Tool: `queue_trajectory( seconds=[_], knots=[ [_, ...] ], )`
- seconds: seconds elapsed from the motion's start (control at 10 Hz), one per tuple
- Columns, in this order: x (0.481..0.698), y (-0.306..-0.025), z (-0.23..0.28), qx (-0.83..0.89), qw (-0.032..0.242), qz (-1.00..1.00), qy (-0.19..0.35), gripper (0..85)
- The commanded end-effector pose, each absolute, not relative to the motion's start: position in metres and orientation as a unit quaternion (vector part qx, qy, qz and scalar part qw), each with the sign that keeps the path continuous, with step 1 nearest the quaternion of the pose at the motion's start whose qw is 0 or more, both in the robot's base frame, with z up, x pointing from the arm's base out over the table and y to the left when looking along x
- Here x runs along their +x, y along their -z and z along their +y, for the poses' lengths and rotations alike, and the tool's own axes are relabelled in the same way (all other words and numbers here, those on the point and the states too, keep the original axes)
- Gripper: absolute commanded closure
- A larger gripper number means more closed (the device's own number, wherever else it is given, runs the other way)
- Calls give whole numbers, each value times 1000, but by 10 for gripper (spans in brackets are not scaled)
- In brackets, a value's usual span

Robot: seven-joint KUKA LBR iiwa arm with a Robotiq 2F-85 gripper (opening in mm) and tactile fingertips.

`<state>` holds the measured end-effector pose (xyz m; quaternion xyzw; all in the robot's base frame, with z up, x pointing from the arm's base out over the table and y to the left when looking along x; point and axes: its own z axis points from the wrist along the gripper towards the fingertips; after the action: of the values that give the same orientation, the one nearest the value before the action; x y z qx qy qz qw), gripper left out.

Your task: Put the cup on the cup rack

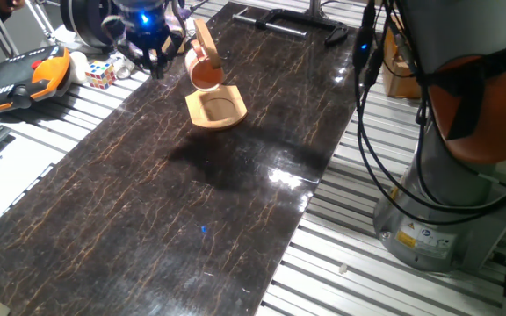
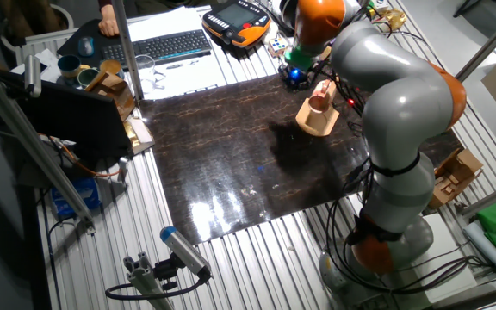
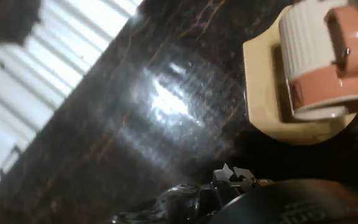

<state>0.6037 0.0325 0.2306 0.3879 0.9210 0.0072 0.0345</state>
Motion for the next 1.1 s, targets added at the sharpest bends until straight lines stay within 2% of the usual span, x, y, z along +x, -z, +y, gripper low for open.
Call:
queue_trajectory(
  seconds=[0.0,0.7,1.0],
  knots=[
    [600,-233,33,335,28,942,-11,843],
    [569,-244,47,229,12,973,4,843],
    [566,-245,48,180,13,984,16,843]
  ],
)
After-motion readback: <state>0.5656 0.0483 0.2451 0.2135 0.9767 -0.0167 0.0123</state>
